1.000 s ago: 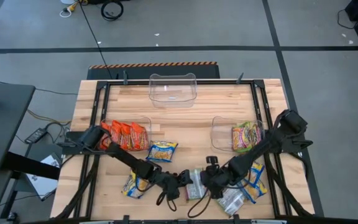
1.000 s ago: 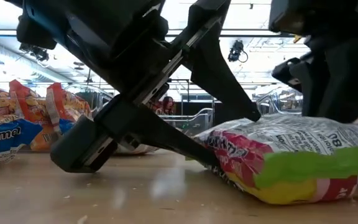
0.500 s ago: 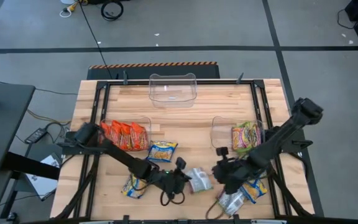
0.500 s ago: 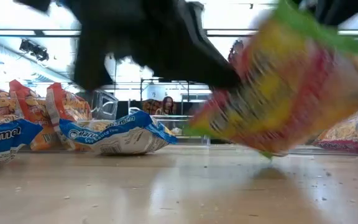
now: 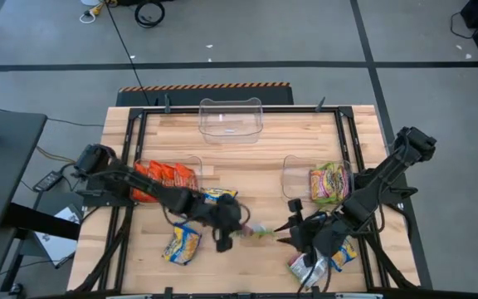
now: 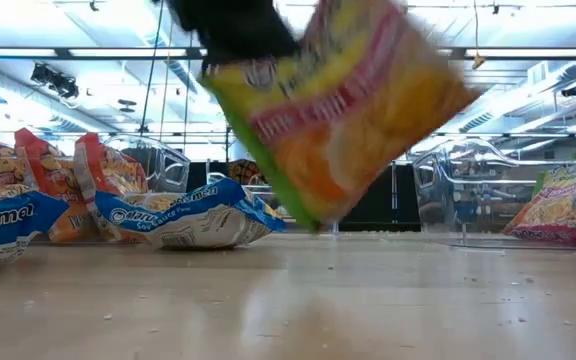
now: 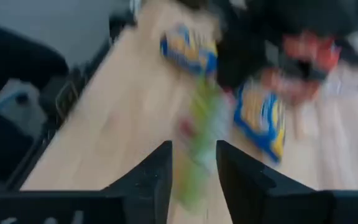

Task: Sort Maruchan noodles
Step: Put the green noodle from the center bottom into the middle right transparent bin

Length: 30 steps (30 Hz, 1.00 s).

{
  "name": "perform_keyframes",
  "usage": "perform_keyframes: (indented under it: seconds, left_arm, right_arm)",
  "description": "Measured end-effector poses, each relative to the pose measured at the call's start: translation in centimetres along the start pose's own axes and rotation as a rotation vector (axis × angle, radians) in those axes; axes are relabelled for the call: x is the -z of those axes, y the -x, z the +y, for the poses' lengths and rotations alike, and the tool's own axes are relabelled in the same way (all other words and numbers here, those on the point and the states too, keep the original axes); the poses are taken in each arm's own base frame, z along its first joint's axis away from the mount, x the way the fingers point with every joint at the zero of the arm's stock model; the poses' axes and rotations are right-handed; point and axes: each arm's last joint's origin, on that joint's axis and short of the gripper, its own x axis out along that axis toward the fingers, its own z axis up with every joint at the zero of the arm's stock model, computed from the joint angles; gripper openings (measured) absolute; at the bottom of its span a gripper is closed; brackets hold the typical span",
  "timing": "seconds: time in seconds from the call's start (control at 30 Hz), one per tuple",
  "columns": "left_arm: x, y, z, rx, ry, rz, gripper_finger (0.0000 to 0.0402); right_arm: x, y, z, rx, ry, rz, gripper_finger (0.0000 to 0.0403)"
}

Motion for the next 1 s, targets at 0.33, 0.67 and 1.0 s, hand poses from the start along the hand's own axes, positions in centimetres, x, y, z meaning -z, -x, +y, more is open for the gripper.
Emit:
perform_keyframes:
  seconds: [0.33, 0.67, 1.0]
  left_arm:
    - [0.2, -1.8, 3.0, -0.021, 0.266, 0.115, 0.0012]
    - [0.0, -3.1, 3.1, 0.039, 0.275, 0.073, 0.0016]
    - [-0.7, -3.2, 3.6, 0.049, 0.251, 0.018, 0.0018]
  right_arm:
    - [0.3, -7.0, -0.1, 0.046, 0.131, -0.007, 0.0194]
    - [1.9, -11.1, -3.0, 0.036, 0.225, 0.115, 0.0262]
    - [3.6, -12.7, -4.3, 0.023, 0.229, 0.252, 0.0227]
